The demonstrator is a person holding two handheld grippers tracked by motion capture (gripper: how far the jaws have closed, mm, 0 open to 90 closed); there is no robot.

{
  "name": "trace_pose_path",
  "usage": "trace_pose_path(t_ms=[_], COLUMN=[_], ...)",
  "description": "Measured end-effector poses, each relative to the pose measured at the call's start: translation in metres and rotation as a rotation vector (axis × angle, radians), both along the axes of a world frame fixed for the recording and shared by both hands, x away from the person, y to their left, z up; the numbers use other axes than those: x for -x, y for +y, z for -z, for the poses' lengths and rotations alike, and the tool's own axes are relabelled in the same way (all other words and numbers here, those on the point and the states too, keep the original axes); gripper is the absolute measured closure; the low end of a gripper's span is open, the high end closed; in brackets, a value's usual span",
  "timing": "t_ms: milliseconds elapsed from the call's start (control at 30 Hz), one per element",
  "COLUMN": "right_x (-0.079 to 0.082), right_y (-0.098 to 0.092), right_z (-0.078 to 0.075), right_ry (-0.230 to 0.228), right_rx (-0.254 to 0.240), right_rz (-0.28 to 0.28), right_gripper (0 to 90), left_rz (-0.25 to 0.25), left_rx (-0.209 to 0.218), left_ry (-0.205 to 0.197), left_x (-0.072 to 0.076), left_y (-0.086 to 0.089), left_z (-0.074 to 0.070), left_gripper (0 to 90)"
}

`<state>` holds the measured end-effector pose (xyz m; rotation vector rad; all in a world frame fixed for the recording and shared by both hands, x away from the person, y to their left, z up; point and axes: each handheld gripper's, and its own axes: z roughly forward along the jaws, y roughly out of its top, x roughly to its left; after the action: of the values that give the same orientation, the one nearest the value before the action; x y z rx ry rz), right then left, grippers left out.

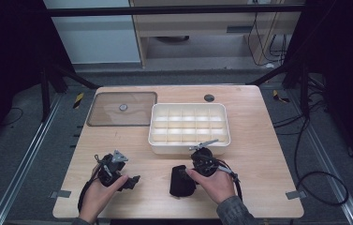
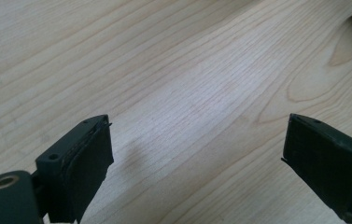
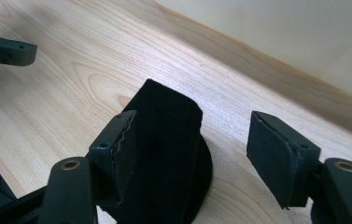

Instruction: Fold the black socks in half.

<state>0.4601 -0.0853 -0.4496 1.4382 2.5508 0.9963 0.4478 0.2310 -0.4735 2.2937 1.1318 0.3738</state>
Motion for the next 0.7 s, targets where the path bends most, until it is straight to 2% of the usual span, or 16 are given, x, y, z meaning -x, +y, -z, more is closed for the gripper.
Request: trace_pose_path(t_ms=[233, 400, 700], right_x=[0.0, 0.0, 0.002], right_y=[0.001, 0.004, 0.003], right_z=[0.003, 0.003, 0.006], right_ry=[0.019, 0.027, 0.031], right_rx=[-0.02, -0.019, -0.028], right_rz=[0.001, 0.0, -0.007], right_gripper=[33.9, 34.6, 35.5], left_rz=[-0.042, -0.078, -0.102], left_rx=[0.001, 0.03, 0.021], left_ry=[-0.022, -0.032, -0.046], left_x=[-0.001, -0.002, -0.003], left_y=[0.009, 0.018, 0.026], left_z=[0.008, 0.016, 0.021], left_gripper=[7.7, 7.2, 6.8])
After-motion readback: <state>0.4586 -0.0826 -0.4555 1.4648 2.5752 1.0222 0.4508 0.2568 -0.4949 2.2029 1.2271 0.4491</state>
